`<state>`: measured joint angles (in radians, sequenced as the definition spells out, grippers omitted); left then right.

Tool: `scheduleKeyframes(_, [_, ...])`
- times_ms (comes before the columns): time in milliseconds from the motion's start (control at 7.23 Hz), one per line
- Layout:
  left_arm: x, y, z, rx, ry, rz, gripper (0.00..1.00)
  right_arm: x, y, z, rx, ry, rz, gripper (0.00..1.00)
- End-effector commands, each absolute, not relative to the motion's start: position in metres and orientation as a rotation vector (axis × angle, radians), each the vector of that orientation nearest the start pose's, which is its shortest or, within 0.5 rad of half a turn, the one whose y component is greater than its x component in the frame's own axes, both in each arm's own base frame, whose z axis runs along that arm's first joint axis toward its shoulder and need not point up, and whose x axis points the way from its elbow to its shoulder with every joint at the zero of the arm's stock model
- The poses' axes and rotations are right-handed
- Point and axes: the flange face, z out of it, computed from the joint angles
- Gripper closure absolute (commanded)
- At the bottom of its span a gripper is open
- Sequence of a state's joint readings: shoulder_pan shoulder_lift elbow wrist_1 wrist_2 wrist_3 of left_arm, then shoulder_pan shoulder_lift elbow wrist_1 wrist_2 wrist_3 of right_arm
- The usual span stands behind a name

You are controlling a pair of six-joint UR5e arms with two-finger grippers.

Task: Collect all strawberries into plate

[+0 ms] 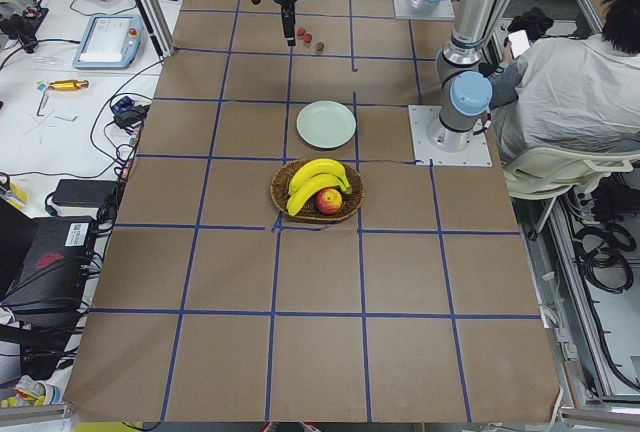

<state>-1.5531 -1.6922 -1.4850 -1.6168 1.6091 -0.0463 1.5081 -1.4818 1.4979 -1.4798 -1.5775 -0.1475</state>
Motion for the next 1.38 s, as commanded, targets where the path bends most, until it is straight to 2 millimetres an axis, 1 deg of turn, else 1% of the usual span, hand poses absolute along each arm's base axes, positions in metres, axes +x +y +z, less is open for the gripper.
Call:
scheduleKeyframes(0, [-0.120,-0.535,0.465,-0.095,3.092,0.118,0.00,0.099,-0.530,0.463,-0.133,3.129,0.183,0.00])
scheduleKeyframes(277, [-0.119,-0.537,0.466,-0.102,3.096,0.099,0.00,0.099,-0.532,0.461,-0.147,3.128,0.183,0.00])
scheduleKeyframes(415, [-0.118,-0.537,0.465,-0.105,3.096,0.104,0.00,0.099,-0.532,0.463,-0.135,3.130,0.169,0.00])
scheduleKeyframes(553, [-0.117,-0.537,0.464,-0.105,3.094,0.106,0.00,0.100,-0.533,0.461,-0.135,3.126,0.170,0.00])
scheduleKeyframes(692, [-0.114,-0.537,0.464,-0.112,3.094,0.109,0.00,0.098,-0.537,0.455,-0.130,3.125,0.189,0.00])
scheduleKeyframes(969, [-0.113,-0.537,0.465,-0.114,3.093,0.106,0.00,0.098,-0.537,0.455,-0.121,3.127,0.190,0.00])
scheduleKeyframes(1107, [-0.114,-0.537,0.463,-0.114,3.095,0.118,0.00,0.100,-0.537,0.453,-0.119,3.117,0.200,0.00])
scheduleKeyframes(1245, [-0.114,-0.536,0.464,-0.114,3.098,0.116,0.00,0.106,-0.537,0.450,-0.121,3.077,0.165,0.00])
